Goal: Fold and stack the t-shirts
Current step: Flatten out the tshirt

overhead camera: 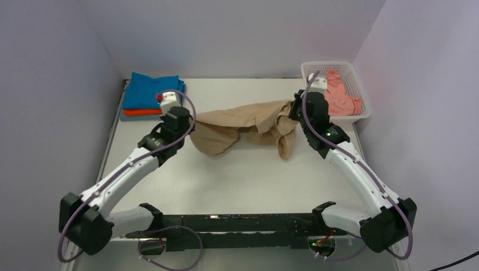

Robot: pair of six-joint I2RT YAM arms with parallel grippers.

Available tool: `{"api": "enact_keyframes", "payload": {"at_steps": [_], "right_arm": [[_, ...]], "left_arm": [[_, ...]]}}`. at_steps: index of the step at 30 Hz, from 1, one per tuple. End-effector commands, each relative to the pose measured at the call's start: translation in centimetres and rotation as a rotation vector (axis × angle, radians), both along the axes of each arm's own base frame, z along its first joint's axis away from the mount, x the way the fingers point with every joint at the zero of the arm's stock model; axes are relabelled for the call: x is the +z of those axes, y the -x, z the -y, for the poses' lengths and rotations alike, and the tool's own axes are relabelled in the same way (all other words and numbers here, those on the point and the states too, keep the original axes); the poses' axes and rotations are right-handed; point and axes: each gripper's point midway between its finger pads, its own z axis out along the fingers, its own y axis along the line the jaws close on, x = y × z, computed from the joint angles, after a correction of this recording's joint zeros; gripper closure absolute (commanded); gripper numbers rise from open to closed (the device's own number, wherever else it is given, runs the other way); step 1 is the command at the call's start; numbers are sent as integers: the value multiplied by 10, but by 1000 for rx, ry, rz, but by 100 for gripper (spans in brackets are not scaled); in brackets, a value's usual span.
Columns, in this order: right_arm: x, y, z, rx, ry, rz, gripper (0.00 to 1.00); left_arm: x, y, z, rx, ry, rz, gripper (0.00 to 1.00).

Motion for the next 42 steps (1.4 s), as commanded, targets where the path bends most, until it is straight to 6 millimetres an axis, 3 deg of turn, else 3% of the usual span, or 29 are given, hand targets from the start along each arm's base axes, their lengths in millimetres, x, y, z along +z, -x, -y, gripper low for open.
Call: {"api": "enact_keyframes", "payload": {"at_steps": [1, 4, 7, 15, 20, 23, 26, 29, 32, 34, 36, 39, 40, 42], "right_arm": [[124, 7, 38, -98, 37, 304, 100], [170, 26, 48, -103, 26, 396, 100], [213, 52, 46, -33, -12, 495, 100], [301, 140, 34, 212, -143, 696, 100], [333, 173, 35, 276, -161, 775, 100], [340, 172, 37, 267, -156, 764, 100], [337, 157, 40, 214, -159, 714, 100], [320, 127, 44, 128, -135, 621, 100], [277, 83, 50, -4, -87, 487, 100], [234, 52, 51, -84, -51, 383, 100], [178, 18, 49, -151, -5, 265, 100], [89, -24, 48, -199, 38, 89, 98], [55, -38, 44, -182, 42, 23, 91], [-2, -62, 35, -132, 47, -72, 68]], "left_arm": [[99, 7, -69, 187, -123, 221, 100], [161, 23, -89, 215, -104, 377, 100], [219, 48, -102, 203, -70, 528, 100], [333, 134, -116, 25, 17, 849, 100], [382, 170, -123, -42, 11, 967, 100], [397, 174, -124, -44, 1, 987, 100], [399, 162, -124, -16, -23, 968, 100], [381, 124, -121, 60, -80, 869, 100], [338, 71, -119, 177, -167, 709, 100], [290, 28, -111, 199, -207, 564, 100], [228, -17, -103, 174, -204, 386, 100], [119, -69, -92, 135, -224, 123, 100], [84, -81, -86, 114, -229, 42, 89], [28, -99, -72, 63, -233, -87, 45]]}}
